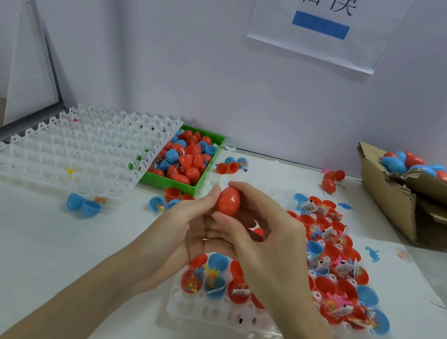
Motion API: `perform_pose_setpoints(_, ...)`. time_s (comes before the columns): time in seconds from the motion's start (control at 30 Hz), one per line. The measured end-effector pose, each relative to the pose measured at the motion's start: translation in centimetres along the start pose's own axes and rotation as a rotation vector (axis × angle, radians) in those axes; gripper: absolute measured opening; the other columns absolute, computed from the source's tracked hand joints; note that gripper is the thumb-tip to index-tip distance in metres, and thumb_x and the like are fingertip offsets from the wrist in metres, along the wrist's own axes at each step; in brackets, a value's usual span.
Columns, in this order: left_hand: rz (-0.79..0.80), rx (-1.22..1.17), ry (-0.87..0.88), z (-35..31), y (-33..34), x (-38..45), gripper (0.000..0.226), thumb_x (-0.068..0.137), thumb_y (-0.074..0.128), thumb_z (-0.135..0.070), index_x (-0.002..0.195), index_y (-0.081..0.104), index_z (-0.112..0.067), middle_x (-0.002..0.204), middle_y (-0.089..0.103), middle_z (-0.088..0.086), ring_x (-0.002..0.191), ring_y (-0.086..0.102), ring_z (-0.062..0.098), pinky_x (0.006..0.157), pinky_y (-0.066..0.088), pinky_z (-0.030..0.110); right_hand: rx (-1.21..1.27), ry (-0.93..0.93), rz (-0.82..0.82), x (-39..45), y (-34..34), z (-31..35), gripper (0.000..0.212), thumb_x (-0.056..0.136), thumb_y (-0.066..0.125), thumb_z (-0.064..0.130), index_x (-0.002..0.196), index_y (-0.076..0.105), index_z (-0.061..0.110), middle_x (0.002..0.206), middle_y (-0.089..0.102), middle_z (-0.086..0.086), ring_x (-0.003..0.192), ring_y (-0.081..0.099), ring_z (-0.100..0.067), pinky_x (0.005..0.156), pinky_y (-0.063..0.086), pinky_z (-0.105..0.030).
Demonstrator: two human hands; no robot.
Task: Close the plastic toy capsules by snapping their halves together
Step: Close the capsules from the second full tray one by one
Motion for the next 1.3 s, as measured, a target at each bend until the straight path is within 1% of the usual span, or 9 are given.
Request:
perform_pose_setpoints(0.2,-0.172,0.131,0.091,-0.2,-0.8,0.2,0.059,0.105,0.044,-0.049,0.111,0.074,0.001,0.101,0.074,0.029,0.073,0.071,0.035,0.057,0.058,0.032,0.075,0.121,-0.096,0.5,-0.6,-0.1,0.040,0.091,0.077,0.023,0.129,0.066,0.030,0.115,0.072,0.018,0.105,0.070,0.000,0.088,0.056,-0.015)
perform_pose_setpoints(0.3,-0.305,0.127,0.168,-1.0,-2.3,0.3,0.060,0.103,0.046,-0.049,0.115,0.068,0.004,0.094,0.072,0.030,0.061,0.067,0.031,0.047,0.054,0.029,0.208,0.406,-0.177,1.9,-2.2,-1.6,0.032,0.096,0.069,0.034,0.128,0.065,0.033,0.111,0.074,0.008,0.091,0.074,-0.004,0.072,0.059,-0.016)
perform_pose_setpoints(0.4,-0.358,0.074,0.206,-1.6,-3.1,0.2,0.062,0.103,0.045,-0.049,0.108,0.069,0.009,0.085,0.070,0.028,0.057,0.066,0.029,0.044,0.052,0.028,0.691,0.625,-0.188,5.2,-6.0,-3.4,0.023,0.101,0.063,0.024,0.118,0.068,0.010,0.108,0.076,-0.006,0.089,0.076,-0.014,0.071,0.058,-0.018)
perform_pose_setpoints(0.5,-0.359,0.060,0.207,-1.8,-3.0,0.1,0.064,0.100,0.047,-0.051,0.100,0.070,0.009,0.082,0.069,0.028,0.057,0.066,0.030,0.044,0.052,0.028,1.285,0.493,-0.432,9.6,-12.4,-3.8,0.015,0.099,0.057,0.011,0.109,0.067,0.004,0.106,0.071,-0.010,0.094,0.070,-0.017,0.081,0.059,-0.025)
perform_pose_setpoints(0.57,-0.353,0.065,0.201,-1.8,-2.9,0.0,0.063,0.100,0.048,-0.051,0.094,0.072,0.007,0.082,0.068,0.028,0.057,0.066,0.032,0.044,0.052,0.029,1.349,0.458,-0.549,11.3,-15.2,-4.5,0.019,0.103,0.055,0.014,0.115,0.064,0.002,0.120,0.068,-0.013,0.104,0.069,-0.020,0.086,0.059,-0.026)
perform_pose_setpoints(0.7,-0.332,0.069,0.194,-2.1,-3.0,0.0,0.062,0.104,0.046,-0.050,0.085,0.076,0.001,0.081,0.068,0.028,0.058,0.065,0.032,0.044,0.052,0.030,0.893,0.651,-0.426,10.6,-14.7,-7.9,0.039,0.107,0.050,0.017,0.143,0.049,0.004,0.135,0.064,-0.011,0.116,0.065,-0.022,0.096,0.054,-0.032)
perform_pose_setpoints(0.9,-0.342,0.080,0.199,-2.1,-3.2,0.1,0.062,0.106,0.043,-0.048,0.088,0.072,0.005,0.077,0.067,0.025,0.057,0.065,0.032,0.044,0.052,0.029,-0.304,0.397,-0.037,8.2,-10.2,-8.5,0.016,0.099,0.067,0.020,0.114,0.074,0.022,0.097,0.073,0.013,0.085,0.070,-0.002,0.068,0.054,-0.013)
perform_pose_setpoints(1.13,-0.343,0.088,0.181,-1.9,-3.3,0.0,0.061,0.108,0.043,-0.046,0.089,0.072,0.004,0.078,0.069,0.025,0.059,0.066,0.033,0.045,0.052,0.029,-0.784,0.305,0.430,8.7,-6.6,-8.8,0.016,0.093,0.074,0.021,0.107,0.081,0.017,0.104,0.076,0.000,0.076,0.061,-0.003,0.062,0.041,-0.009)
perform_pose_setpoints(1.3,-0.310,0.079,0.182,-1.9,-3.3,0.3,0.061,0.101,0.049,-0.051,0.086,0.074,0.002,0.079,0.068,0.026,0.059,0.066,0.033,0.046,0.052,0.030,-0.809,0.333,0.430,9.2,-6.5,-8.6,0.013,0.093,0.074,0.020,0.102,0.079,0.011,0.103,0.075,-0.004,0.087,0.067,-0.015,0.064,0.044,-0.013)
Point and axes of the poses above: each hand's wrist, its own x-axis towards the middle knuckle, its own y-axis out of the palm, z = x × y, the point moved 4 cm from there along x, towards the middle knuckle
